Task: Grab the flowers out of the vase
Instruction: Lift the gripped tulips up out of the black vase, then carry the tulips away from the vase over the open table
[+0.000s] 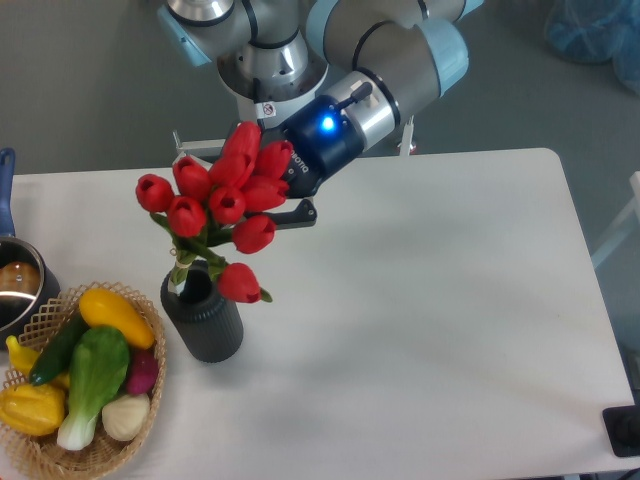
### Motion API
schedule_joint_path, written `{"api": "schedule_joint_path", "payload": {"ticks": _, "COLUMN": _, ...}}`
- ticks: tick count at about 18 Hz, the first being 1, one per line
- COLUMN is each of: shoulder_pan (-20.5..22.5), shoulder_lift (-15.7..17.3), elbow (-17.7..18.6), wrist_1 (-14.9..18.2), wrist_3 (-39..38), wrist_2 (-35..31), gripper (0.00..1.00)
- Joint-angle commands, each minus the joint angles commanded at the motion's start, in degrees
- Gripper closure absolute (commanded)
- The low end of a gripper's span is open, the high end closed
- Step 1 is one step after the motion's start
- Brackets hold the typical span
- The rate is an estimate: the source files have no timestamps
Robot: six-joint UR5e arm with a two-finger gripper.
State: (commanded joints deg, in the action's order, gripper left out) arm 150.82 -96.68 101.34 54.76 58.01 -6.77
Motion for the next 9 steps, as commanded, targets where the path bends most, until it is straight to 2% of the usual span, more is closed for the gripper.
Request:
{"api": "schedule_joint_path", "payload": {"ticks": 5, "shoulder_pan": 2.3, "shoulder_lift": -0.3, "elbow": -3.9, "wrist_1": -0.5, "wrist_3": 4.6, "wrist_2": -1.0, "gripper": 0.90}}
{"api": "schedule_joint_path", "payload": {"ticks": 9, "shoulder_pan": 2.9, "shoulder_lift": -0.8, "elbow": -5.1, "wrist_1": -1.3, "wrist_3": 11.6, "wrist_2": -7.7, "gripper": 0.90}}
